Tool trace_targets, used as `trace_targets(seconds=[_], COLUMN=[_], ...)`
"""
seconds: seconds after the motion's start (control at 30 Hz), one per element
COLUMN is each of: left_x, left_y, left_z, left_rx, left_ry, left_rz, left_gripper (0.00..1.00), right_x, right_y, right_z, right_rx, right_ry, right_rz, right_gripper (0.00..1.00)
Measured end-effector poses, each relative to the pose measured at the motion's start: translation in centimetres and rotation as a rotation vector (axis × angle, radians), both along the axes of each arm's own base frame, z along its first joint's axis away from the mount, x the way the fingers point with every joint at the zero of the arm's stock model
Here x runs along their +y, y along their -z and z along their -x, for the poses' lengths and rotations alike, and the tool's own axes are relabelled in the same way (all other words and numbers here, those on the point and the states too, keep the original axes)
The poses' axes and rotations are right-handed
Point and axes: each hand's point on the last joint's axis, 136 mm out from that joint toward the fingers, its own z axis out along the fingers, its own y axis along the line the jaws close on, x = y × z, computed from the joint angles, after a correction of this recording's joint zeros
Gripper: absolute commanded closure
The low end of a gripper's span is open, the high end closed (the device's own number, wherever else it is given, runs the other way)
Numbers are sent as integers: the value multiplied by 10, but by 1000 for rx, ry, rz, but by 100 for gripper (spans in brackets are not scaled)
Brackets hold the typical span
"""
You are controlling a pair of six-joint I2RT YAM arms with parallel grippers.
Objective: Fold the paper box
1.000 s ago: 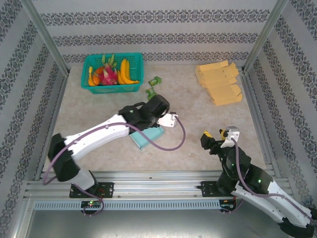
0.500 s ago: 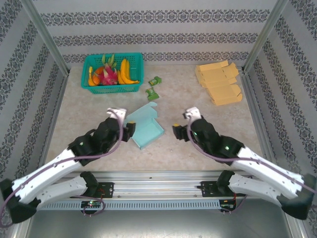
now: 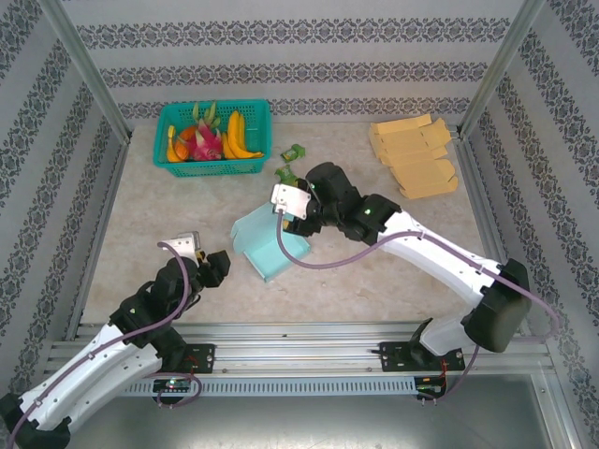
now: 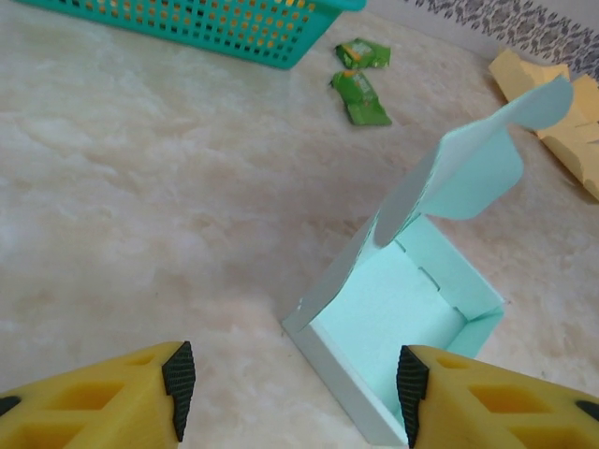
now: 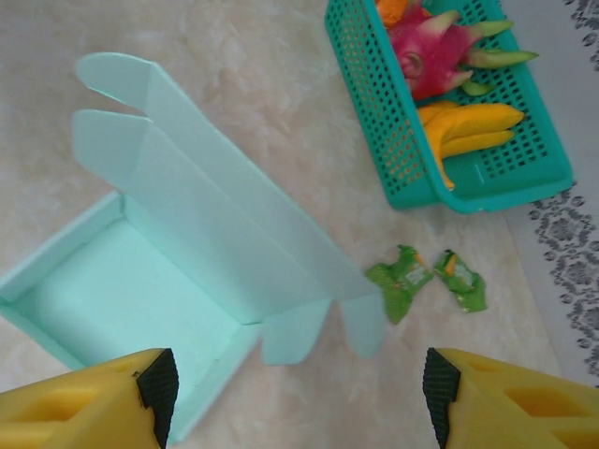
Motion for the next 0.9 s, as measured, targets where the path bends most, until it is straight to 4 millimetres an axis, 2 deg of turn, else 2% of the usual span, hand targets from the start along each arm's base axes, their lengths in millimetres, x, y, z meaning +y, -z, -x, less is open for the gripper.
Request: trace_targets(seconds=[0.13, 0.23, 0.33, 0.4, 0.53, 0.7, 0.9], left_x=[-3, -4, -9, -16, -28, -35, -37], left_y=[23, 35, 32, 27, 35, 57, 51], left_z=[-1, -3, -9, -15, -26, -38, -55], left_rx=[13, 11, -17, -41, -34, 1, -53], left_ry=[0, 1, 14, 32, 66, 89, 98], left_rz=[15, 11, 8, 7, -29, -128, -175], left_gripper=[38, 37, 36, 37, 40, 47, 60], right_x=[-5, -26, -54, -65, -56, -49, -57], right_y=[2, 7, 21, 35, 57, 78, 88], right_z=[-12, -30, -52, -60, -64, -66, -85], right_rx=[-14, 12, 19, 42, 85, 143, 174], right_ry=[-60, -61, -42, -37, -89, -139, -136], right_rz=[30, -4, -30, -29, -34, -39, -59], right_gripper=[30, 32, 32, 33, 33, 34, 35])
